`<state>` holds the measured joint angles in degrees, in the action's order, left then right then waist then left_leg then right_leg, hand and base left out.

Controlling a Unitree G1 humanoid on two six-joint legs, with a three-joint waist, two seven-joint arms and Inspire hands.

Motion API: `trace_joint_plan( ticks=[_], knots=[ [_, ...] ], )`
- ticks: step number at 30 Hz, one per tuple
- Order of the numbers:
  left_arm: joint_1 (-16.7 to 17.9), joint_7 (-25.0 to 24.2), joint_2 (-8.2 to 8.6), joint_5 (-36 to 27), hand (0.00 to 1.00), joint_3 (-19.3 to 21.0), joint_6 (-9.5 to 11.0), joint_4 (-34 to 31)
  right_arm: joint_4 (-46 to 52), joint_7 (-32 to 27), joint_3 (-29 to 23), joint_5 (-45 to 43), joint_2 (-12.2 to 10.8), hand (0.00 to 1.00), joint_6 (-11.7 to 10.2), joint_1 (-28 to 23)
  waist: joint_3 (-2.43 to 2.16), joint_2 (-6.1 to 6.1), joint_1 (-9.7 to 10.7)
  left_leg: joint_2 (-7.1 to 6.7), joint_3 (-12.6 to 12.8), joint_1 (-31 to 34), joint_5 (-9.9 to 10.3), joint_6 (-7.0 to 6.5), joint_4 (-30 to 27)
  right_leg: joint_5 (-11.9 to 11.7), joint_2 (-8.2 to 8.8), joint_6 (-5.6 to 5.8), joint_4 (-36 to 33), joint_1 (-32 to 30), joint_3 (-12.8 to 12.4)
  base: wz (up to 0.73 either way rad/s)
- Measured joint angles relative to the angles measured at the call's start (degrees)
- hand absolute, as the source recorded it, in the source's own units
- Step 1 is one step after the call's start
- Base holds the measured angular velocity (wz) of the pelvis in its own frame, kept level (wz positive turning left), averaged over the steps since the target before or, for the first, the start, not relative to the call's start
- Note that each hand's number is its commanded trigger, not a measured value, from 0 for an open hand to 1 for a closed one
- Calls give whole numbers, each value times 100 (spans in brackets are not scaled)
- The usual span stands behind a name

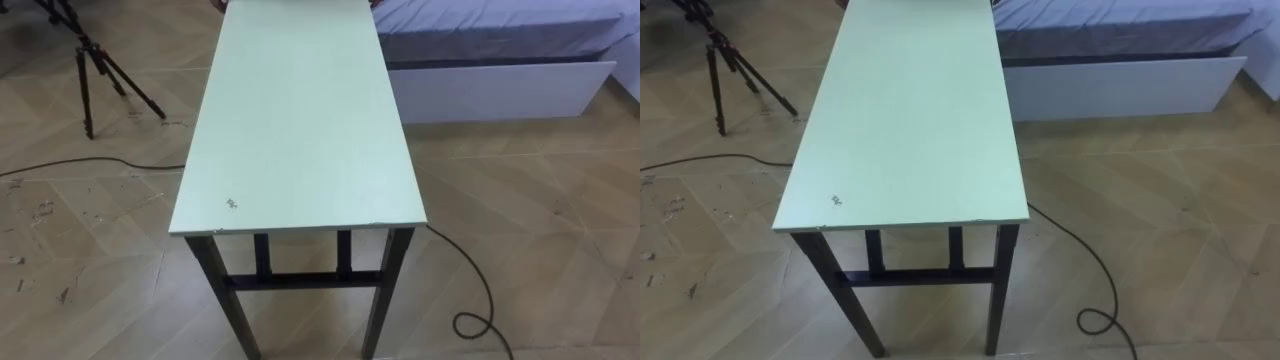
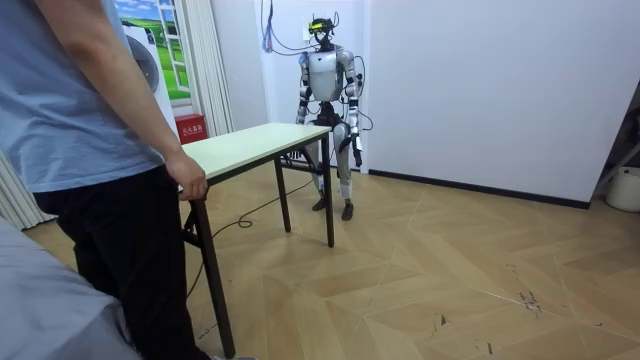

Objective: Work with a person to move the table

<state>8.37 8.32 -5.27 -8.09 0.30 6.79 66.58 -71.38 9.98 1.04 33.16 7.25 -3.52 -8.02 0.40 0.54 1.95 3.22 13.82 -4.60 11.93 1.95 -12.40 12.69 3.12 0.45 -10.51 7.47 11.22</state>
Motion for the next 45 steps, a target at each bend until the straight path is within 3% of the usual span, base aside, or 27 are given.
trace_joint_plan(
  ticks=[9,12,15,20,24,27,31,34,37,39,45],
  knots=[
    [2,-17,-2,-6,0,-1,-26,-18,0,4,13,-13,-2,0,127,34,8,15,-14,-2,0,25,0,0,-1,3,1,4,20,-2,13,0],
    [23,-72,-20,-363,0,-102,-31,-18,1,23,13,5,-2,0,189,39,-1,30,38,-4,-2,60,0,0,-2,2,6,5,62,-3,73,7],
    [47,-321,-17,-825,0,-104,-51,-6,9,127,2,11,-1,0,228,31,0,38,34,-7,-4,56,0,0,19,2,8,5,80,-2,83,2],
    [34,-844,-16,-1049,0,-103,-72,0,9,381,-11,-25,-1,0,235,36,4,47,22,-9,-15,77,0,0,34,1,10,6,75,-11,145,3],
    [0,-1258,-20,-1063,0,-105,-216,-21,51,652,-7,66,22,0,331,34,-16,8,-30,-2,-23,104,0,0,6,0,15,6,62,-25,182,2],
    [-26,-1496,-49,-1555,0,-188,-333,-153,368,838,-1,82,53,0,491,27,-8,10,18,3,-22,214,5,-8,-111,0,48,6,40,-42,342,14],
    [-13,-1828,-127,-2350,0,-382,-460,-513,1308,1035,65,42,133,0,559,-62,5,-38,-29,20,-1,315,31,-50,-230,1,60,7,-75,-158,309,-1],
    [244,-2185,-352,-3030,0,-577,-588,-1370,2274,1302,124,257,152,0,609,-350,-1,-45,-55,0,-1,349,62,-98,-281,34,92,52,-107,-193,295,1],
    [603,-2446,-480,-3653,0,-621,-683,-2287,2708,1555,131,585,148,0,620,-646,-13,-50,-45,-17,2,417,79,-127,-328,23,114,84,-124,-202,316,7],
    [729,-2559,-512,-3972,0,-689,-690,-2566,2904,1640,215,855,154,0,649,-842,-30,-55,-44,-26,40,452,80,-129,-329,18,129,93,-132,-244,316,-2],
    [1004,-2667,-522,-5655,0,-1576,-924,-3465,3831,1757,685,2343,252,0,884,-1334,-33,-105,-33,-77,0,471,86,-140,-299,27,183,113,-241,-346,298,-2]
  ],
)
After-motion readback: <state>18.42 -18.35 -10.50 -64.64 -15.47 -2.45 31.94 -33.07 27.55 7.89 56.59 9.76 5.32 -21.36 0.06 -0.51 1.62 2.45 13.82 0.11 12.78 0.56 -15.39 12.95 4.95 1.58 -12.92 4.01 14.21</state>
